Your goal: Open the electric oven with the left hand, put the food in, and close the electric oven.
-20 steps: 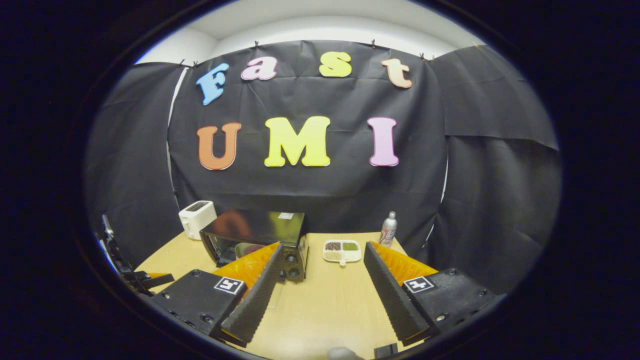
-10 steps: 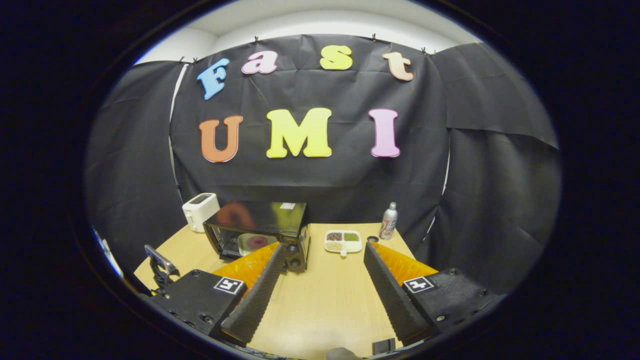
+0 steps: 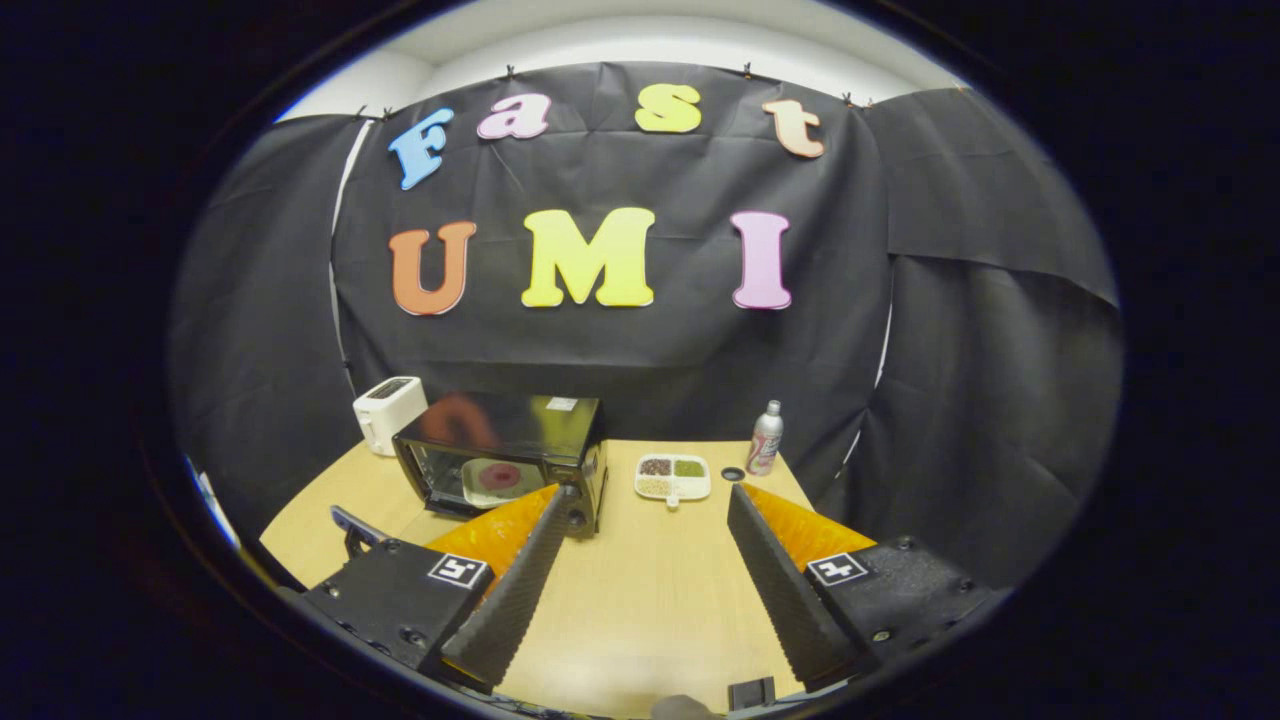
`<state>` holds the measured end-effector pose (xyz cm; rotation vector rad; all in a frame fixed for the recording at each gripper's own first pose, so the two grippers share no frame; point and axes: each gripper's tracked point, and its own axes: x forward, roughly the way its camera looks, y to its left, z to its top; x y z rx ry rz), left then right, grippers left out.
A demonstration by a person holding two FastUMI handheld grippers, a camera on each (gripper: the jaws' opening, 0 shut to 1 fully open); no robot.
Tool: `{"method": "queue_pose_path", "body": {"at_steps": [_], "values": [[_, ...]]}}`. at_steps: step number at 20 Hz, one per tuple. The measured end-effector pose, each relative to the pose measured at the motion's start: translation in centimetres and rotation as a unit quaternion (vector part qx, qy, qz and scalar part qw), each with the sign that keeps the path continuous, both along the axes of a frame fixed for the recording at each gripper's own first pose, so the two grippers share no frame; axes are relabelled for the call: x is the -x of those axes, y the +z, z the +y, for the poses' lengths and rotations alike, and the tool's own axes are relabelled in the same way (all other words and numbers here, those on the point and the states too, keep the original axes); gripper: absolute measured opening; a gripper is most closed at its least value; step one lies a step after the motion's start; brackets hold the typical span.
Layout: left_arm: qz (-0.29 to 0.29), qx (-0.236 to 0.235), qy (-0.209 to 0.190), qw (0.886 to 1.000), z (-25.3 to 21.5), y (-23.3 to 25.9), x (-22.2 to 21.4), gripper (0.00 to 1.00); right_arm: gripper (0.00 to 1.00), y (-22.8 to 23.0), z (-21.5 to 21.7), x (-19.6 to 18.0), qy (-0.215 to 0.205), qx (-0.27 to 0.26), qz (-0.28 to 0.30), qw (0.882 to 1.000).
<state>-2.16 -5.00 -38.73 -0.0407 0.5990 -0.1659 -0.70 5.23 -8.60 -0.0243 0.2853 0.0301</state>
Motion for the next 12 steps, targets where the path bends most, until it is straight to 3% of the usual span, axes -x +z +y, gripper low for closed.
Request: {"method": "queue_pose_path", "body": {"at_steps": [1,2,3,5,6,11,12], "values": [[0.003,-0.001,0.000,1.000,-0.2,-0.2,-0.1,0.97,0.96,0.0,-0.2,-0.1,-0.002,0.003,0.001,1.000],[0.005,-0.002,0.000,1.000,-0.2,-0.5,-0.4,0.97,1.00,0.0,-0.3,-0.1,-0.003,0.004,0.001,1.000],[0.005,-0.003,-0.001,1.000,-0.3,-0.7,-0.6,0.97,0.96,-0.1,-0.4,-0.1,-0.004,0.004,0.002,1.000],[0.008,-0.010,0.003,1.000,0.0,-1.1,-1.2,0.97,1.00,-0.4,-0.7,-0.2,-0.008,0.005,0.006,1.000],[0.004,-0.011,0.002,1.000,0.0,-1.1,-1.6,0.97,0.96,-0.4,-0.7,-0.3,-0.009,0.004,0.007,1.000],[0.005,-0.019,0.000,1.000,-0.1,-1.1,-2.0,0.98,1.00,-1.1,-0.6,-0.8,-0.010,0.000,0.013,1.000],[0.005,-0.018,0.000,1.000,-0.2,-1.0,-2.0,0.98,0.96,-1.1,-0.5,-0.8,-0.009,-0.001,0.014,1.000]]}}
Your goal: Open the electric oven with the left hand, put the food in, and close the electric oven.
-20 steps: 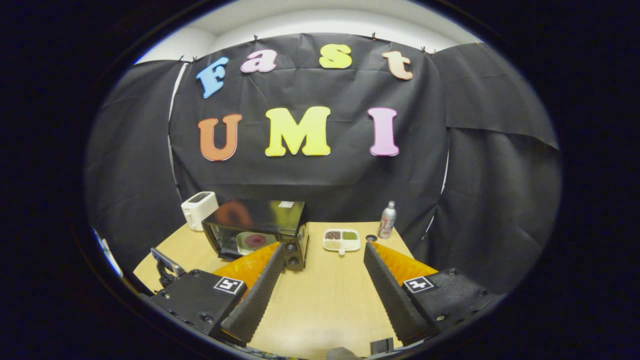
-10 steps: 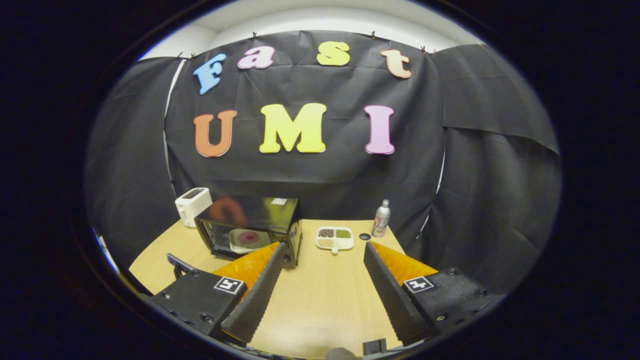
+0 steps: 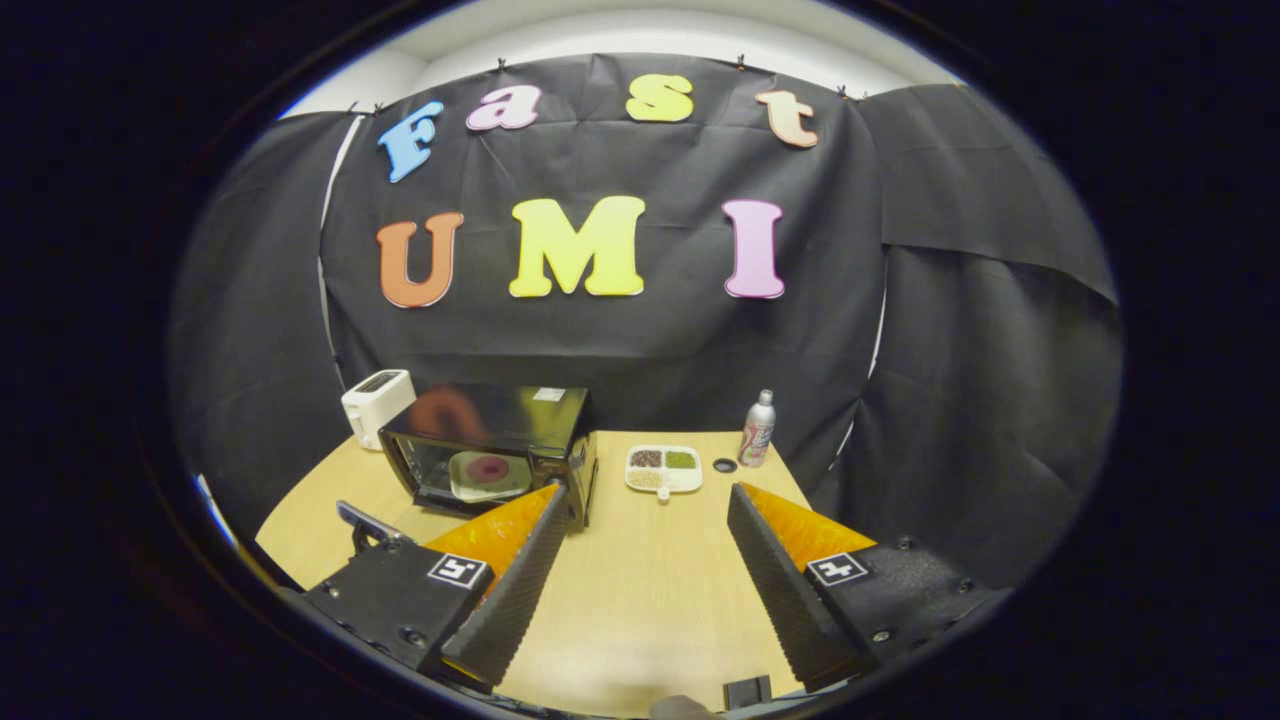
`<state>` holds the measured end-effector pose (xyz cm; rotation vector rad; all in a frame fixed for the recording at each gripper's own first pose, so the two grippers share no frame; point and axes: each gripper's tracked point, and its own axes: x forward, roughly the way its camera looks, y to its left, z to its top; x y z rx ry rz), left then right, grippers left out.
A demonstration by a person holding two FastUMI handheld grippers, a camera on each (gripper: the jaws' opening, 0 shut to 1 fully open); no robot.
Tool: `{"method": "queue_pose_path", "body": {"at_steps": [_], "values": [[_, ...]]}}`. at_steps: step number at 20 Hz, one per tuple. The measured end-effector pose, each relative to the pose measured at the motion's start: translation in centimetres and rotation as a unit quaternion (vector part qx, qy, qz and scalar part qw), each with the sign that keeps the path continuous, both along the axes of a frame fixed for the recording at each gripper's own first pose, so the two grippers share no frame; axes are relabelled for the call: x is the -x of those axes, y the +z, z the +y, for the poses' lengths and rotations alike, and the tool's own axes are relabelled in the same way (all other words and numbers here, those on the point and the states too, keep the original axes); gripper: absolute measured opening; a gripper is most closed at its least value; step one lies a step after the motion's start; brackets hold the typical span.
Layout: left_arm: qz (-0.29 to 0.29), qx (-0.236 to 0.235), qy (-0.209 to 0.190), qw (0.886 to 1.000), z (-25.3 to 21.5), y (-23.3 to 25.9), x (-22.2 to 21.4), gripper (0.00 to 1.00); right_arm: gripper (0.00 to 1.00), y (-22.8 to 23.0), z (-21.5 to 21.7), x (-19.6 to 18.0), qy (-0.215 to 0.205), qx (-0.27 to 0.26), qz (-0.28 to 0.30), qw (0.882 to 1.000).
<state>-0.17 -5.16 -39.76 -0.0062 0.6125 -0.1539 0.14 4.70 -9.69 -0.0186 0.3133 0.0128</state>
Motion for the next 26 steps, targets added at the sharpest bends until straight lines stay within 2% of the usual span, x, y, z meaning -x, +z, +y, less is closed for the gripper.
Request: {"method": "queue_pose_path", "body": {"at_steps": [6,7,8,10,11,12,14,15,16,17,19,20,21,26], "values": [[-0.005,0.003,-0.001,1.000,0.1,2.1,-0.1,0.98,0.96,0.0,0.7,-0.6,0.004,-0.013,-0.004,1.000],[-0.008,0.006,0.000,1.000,0.1,2.7,-0.3,0.97,1.00,-0.1,0.8,-0.7,0.004,-0.015,-0.006,1.000],[-0.013,0.009,0.000,1.000,0.0,3.5,-0.6,0.97,0.96,0.0,0.9,-0.8,0.005,-0.018,-0.008,1.000],[-0.031,0.009,0.003,0.999,0.2,5.5,-1.6,0.97,0.96,-0.1,1.0,-0.9,0.004,-0.023,-0.009,1.000],[-0.036,0.014,0.003,0.999,0.1,6.4,-2.2,0.98,1.00,-0.2,0.9,-0.8,0.002,-0.025,-0.009,1.000],[-0.042,0.017,0.006,0.999,0.2,7.3,-2.8,0.97,0.96,-0.1,0.9,-0.9,0.001,-0.027,-0.011,1.000],[-0.052,0.024,0.011,0.998,0.3,8.9,-4.1,0.97,0.96,-0.1,0.8,-0.9,-0.001,-0.029,-0.012,0.999],[-0.058,0.028,0.011,0.998,0.2,9.8,-4.7,0.97,1.00,-0.1,0.8,-0.8,-0.003,-0.030,-0.013,0.999],[-0.065,0.027,0.011,0.997,0.2,10.6,-5.3,0.97,0.96,0.0,0.8,-0.8,-0.003,-0.032,-0.016,0.999],[-0.071,0.026,0.010,0.997,0.2,11.4,-5.9,0.97,1.00,-0.1,0.8,-0.9,-0.005,-0.033,-0.016,0.999],[-0.087,0.021,0.005,0.996,0.2,12.8,-7.1,0.97,0.96,-0.1,0.8,-0.8,-0.006,-0.034,-0.017,0.999],[-0.091,0.016,0.003,0.996,0.3,13.2,-7.8,0.96,1.00,-0.1,0.8,-0.8,-0.007,-0.034,-0.017,0.999],[-0.098,0.019,0.004,0.995,0.3,13.7,-8.6,0.96,0.96,-0.2,0.7,-0.9,-0.007,-0.035,-0.018,0.999],[-0.118,0.016,0.001,0.993,0.1,15.6,-11.4,0.96,0.96,0.0,0.6,-0.8,-0.008,-0.035,-0.019,0.999]]}}
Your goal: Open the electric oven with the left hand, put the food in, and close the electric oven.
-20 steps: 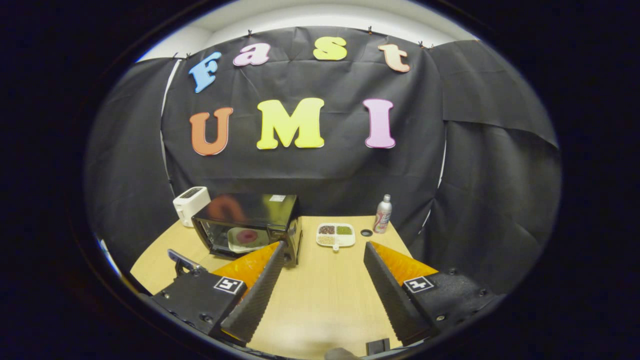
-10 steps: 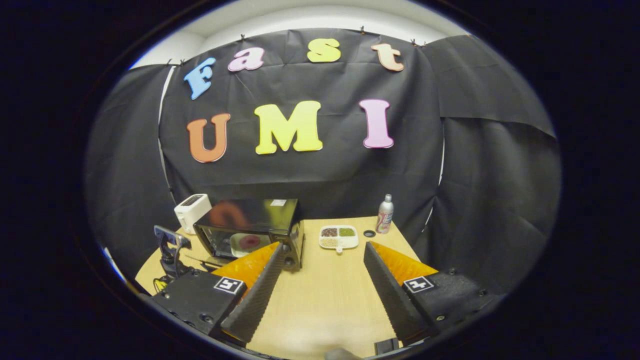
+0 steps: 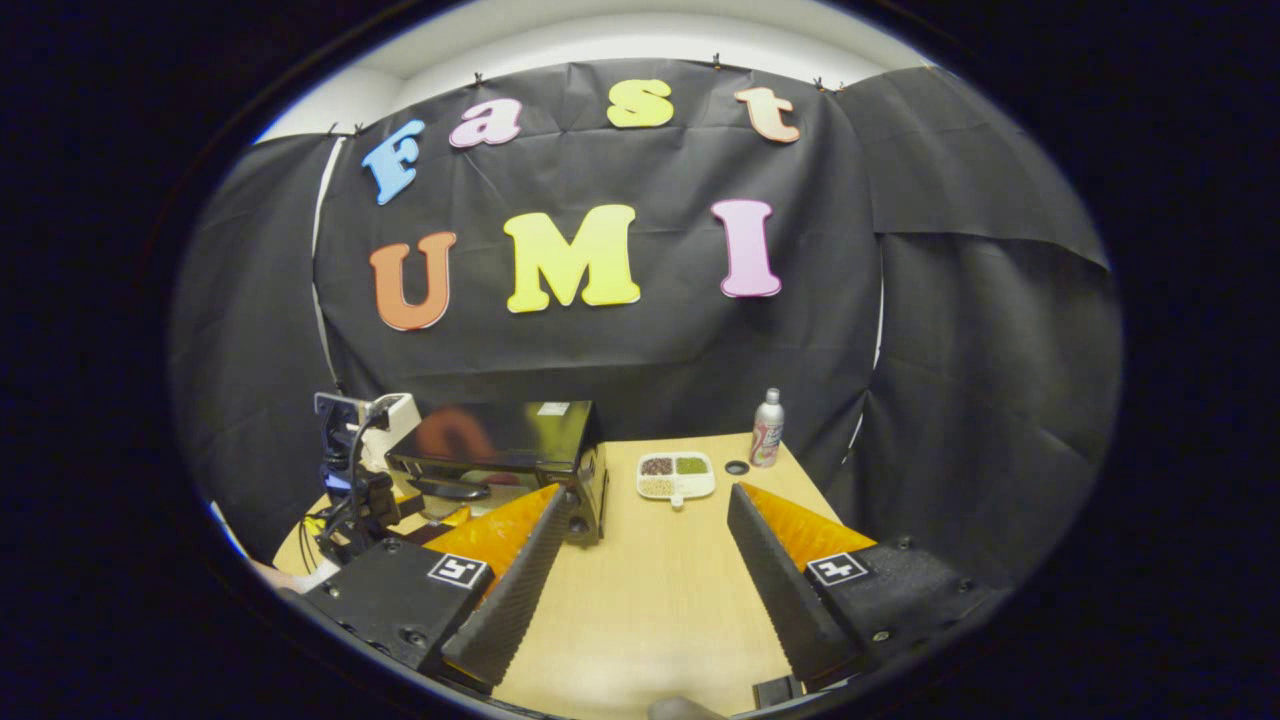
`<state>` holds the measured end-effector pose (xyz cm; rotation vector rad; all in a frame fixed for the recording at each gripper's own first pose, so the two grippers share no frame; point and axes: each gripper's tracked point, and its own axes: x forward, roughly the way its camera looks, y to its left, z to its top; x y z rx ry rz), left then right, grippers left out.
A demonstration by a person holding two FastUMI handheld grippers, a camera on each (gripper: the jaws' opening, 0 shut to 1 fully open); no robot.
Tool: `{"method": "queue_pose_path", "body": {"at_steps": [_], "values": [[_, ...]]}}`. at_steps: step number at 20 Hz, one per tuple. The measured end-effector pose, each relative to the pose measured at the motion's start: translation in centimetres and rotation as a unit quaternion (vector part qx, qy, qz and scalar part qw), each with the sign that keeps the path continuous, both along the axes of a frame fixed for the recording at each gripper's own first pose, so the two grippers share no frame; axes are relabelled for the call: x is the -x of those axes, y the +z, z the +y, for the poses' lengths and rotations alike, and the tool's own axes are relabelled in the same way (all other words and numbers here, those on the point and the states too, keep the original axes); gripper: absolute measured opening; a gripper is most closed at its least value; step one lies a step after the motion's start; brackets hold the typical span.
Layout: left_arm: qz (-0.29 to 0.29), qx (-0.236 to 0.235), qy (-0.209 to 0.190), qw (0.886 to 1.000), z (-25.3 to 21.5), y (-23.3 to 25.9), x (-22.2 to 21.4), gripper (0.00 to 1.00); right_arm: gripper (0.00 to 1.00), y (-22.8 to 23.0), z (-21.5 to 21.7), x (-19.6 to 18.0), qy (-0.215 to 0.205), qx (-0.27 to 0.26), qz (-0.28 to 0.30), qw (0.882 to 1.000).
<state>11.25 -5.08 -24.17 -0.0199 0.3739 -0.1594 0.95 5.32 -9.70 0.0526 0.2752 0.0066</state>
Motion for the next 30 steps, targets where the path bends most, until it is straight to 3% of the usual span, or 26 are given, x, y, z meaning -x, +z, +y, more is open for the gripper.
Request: {"method": "queue_pose_path", "body": {"at_steps": [1,2,3,12,15,19,23,24,30], "values": [[-0.001,0.002,0.000,1.000,-0.1,0.2,-0.2,0.96,1.00,0.0,0.0,0.0,0.000,0.001,-0.001,1.000],[-0.003,0.002,0.000,1.000,-0.1,0.2,-0.1,0.96,0.96,0.0,0.0,0.0,0.000,0.002,-0.001,1.000],[-0.001,0.003,-0.001,1.000,-0.2,0.1,-0.1,0.96,1.00,0.1,0.1,0.0,0.001,0.002,-0.001,1.000],[0.003,0.014,0.001,1.000,-0.6,0.0,1.0,0.96,0.96,-0.1,1.0,0.3,0.014,0.010,0.003,1.000],[-0.002,0.019,-0.002,1.000,-0.6,0.7,1.7,0.96,1.00,0.2,1.6,0.5,0.017,0.016,0.000,1.000],[-0.014,0.025,-0.011,1.000,-0.1,2.6,3.5,0.96,0.96,1.1,2.9,1.2,0.018,0.022,-0.010,1.000],[-0.039,0.040,-0.019,0.998,1.0,6.6,5.7,0.96,0.96,2.7,3.8,1.8,0.016,0.032,-0.034,0.999],[-0.048,0.041,-0.016,0.998,1.7,8.2,6.3,0.96,1.00,3.5,4.0,2.0,0.016,0.034,-0.042,0.998],[-0.121,0.056,0.007,0.991,4.8,18.7,10.7,0.95,0.96,8.3,3.5,2.6,0.022,0.026,-0.100,0.994]]}}
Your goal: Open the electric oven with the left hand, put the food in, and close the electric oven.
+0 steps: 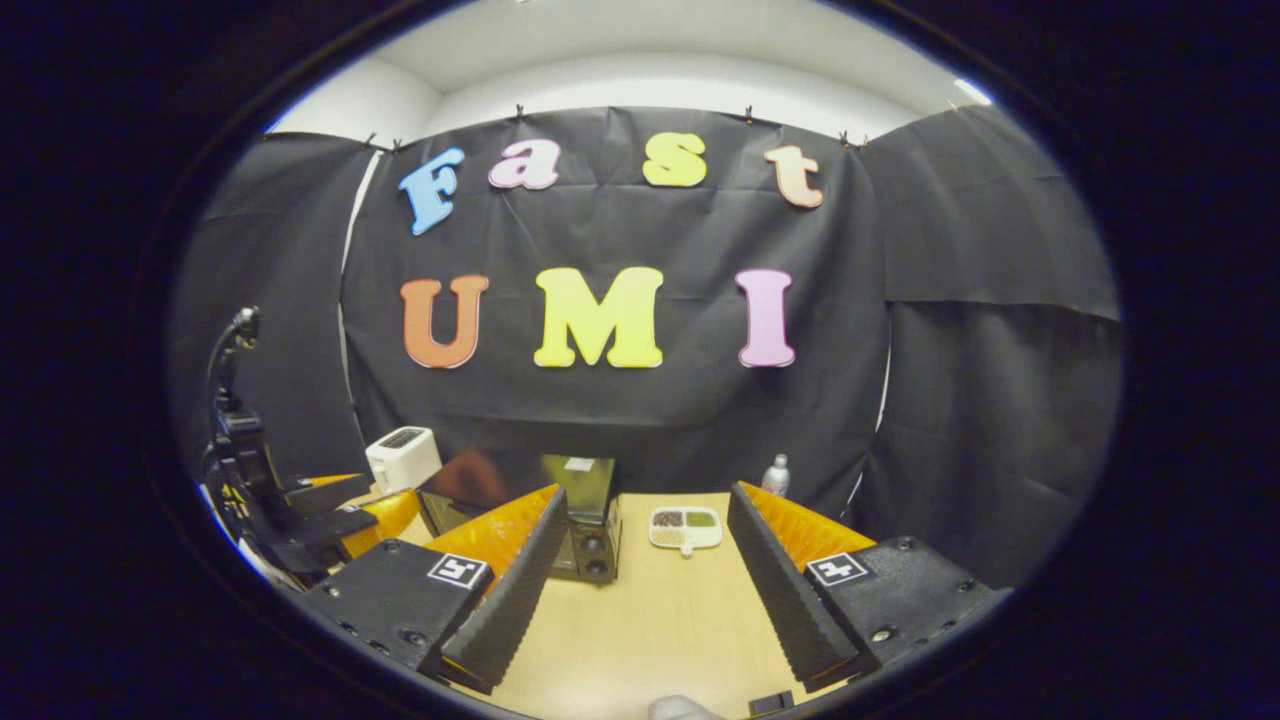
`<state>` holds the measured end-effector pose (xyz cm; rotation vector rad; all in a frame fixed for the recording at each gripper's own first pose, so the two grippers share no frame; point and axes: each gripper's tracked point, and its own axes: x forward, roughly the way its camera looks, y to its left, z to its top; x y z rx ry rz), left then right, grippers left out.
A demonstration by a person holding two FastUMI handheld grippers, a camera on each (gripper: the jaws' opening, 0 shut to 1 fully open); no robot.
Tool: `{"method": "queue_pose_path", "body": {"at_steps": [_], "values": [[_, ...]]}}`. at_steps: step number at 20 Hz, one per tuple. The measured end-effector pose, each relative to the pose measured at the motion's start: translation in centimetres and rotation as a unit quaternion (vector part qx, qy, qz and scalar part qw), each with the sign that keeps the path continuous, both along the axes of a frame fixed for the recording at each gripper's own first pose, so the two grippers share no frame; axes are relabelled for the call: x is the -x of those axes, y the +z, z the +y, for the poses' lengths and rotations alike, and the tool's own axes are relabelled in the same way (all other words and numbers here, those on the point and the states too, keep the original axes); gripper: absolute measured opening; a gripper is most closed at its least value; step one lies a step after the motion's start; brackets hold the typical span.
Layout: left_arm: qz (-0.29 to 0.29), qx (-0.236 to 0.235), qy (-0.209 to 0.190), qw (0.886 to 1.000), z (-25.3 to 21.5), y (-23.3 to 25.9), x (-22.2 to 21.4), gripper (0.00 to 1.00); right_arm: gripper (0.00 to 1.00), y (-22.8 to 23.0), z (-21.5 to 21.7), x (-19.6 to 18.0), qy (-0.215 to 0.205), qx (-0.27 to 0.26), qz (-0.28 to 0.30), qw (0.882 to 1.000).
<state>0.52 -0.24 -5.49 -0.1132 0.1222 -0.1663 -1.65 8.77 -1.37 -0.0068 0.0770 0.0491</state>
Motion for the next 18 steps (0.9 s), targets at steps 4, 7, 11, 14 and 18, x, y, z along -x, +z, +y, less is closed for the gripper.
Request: {"method": "queue_pose_path", "body": {"at_steps": [4,7,11,14,18], "values": [[-0.034,-0.004,0.028,0.999,1.4,4.9,3.3,0.95,0.97,2.8,-1.1,0.7,0.018,-0.011,-0.024,0.999],[-0.050,-0.012,0.048,0.998,1.6,7.1,5.5,0.85,1.00,3.8,-2.7,1.3,0.025,-0.013,-0.038,0.999],[-0.052,-0.018,0.072,0.996,1.5,8.1,8.0,0.85,0.96,3.7,-4.9,1.9,0.028,-0.019,-0.036,0.999],[-0.051,-0.016,0.084,0.995,1.4,8.5,9.1,0.95,0.96,3.2,-6.2,2.2,0.027,-0.020,-0.037,0.999],[-0.047,-0.020,0.090,0.995,1.2,8.4,10.0,0.95,0.96,2.4,-7.3,2.7,0.026,-0.023,-0.034,0.999]]}}
